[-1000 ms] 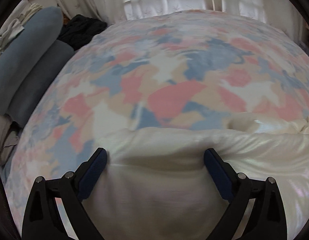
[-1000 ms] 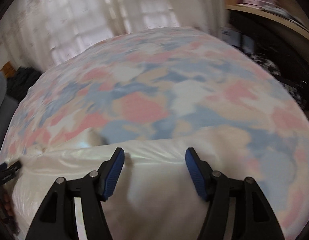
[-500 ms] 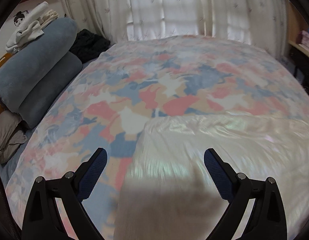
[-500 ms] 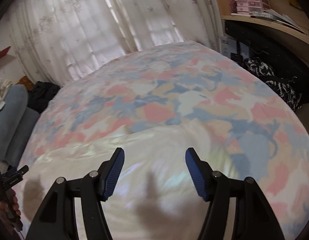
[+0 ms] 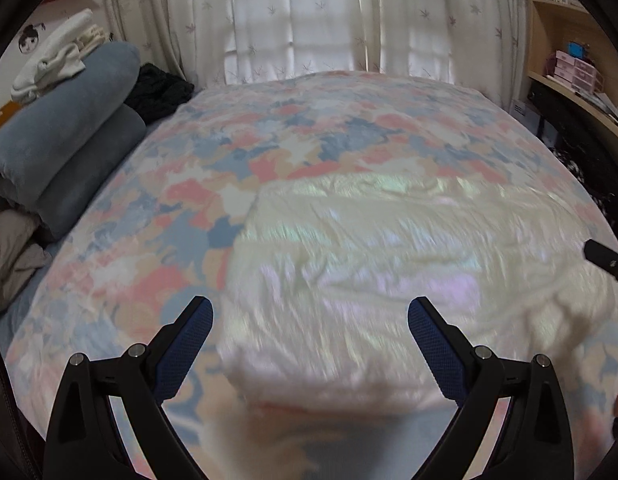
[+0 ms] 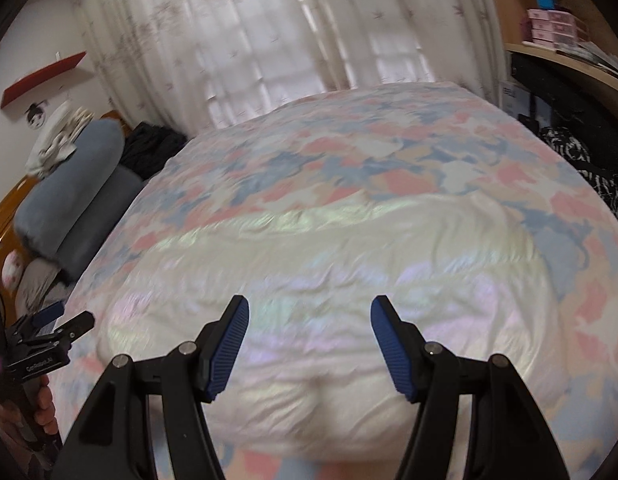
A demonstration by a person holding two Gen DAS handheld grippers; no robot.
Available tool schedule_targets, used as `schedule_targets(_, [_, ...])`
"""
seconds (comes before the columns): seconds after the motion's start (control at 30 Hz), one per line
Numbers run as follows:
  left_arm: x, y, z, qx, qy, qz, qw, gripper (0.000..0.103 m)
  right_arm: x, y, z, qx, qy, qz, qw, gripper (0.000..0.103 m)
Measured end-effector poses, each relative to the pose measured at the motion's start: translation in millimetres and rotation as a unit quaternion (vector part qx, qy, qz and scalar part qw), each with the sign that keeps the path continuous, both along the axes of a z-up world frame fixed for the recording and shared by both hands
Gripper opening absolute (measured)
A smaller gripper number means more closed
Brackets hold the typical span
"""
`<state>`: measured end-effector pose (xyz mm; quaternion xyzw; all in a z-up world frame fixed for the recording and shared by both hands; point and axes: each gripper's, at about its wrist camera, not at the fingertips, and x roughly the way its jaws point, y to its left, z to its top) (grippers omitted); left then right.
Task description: Fold large clothes
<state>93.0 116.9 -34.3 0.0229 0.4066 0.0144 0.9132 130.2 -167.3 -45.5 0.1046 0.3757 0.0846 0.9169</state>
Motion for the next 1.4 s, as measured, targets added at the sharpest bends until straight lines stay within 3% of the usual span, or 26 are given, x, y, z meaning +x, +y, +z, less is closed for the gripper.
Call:
schedule_targets(0.3, [-36, 5, -32, -0.063, 0.043, -0.002, 0.9971, 0.097, -39, 22, -29, 0.025, 0.022, 0.023, 0.999, 0.064])
schedule_targets(0.43, [-44, 13, -56, -0.129, 0.061, -0.011, 0.9898, 0.097, -45, 29, -44, 0.028, 0.028, 0.027, 0.999, 0.064])
schedule_targets(0.5, [-47, 22, -71, -0.201, 0.067, -0.022, 0.9771, 0.097, -46, 32, -51, 0.032, 0.03, 0.029, 0.999, 0.064])
schedule_targets(0.57, [-49, 33, -93, -0.277, 0.076, -0.016, 0.9578, 0.097, -46, 35, -58, 0.037, 0.031, 0.03, 0.998, 0.063])
schedule_targets(0.67, [-49, 49, -126, -0.353, 0.076, 0.019, 0.9325, 0.097, -43, 39, -66, 0.046, 0.033, 0.031, 0.998, 0.063])
schedule_targets(0.8, [-43, 58, -154, -0.374, 0.055, 0.053, 0.9242, 0.097, -38, 44, -73, 0.061, 0.033, 0.039, 0.997, 0.063])
schedule_targets(1.03, [-2, 62, -157, -0.387, 0.012, 0.057, 0.9203, 0.097, -19, 54, -80, 0.061, 0.027, 0.056, 0.996, 0.063])
schedule_targets(1.2, [33, 76, -166, -0.41, 0.005, 0.094, 0.9071, 0.097, 6, 59, -75, 0.064, 0.014, 0.06, 0.996, 0.061])
schedule_targets(1.27, [37, 76, -168, -0.413, -0.004, 0.1, 0.9055, 0.097, 22, 63, -69, 0.059, 0.003, 0.057, 0.997, 0.055])
schedule_targets(1.33, [38, 73, -170, -0.404, -0.015, 0.1, 0.9093, 0.096, 39, 67, -61, 0.05, -0.012, 0.049, 0.997, 0.046])
schedule_targets(1.4, [35, 73, -169, -0.392, -0.024, 0.098, 0.9144, 0.094, 63, 74, -55, 0.019, -0.028, 0.031, 0.999, 0.027])
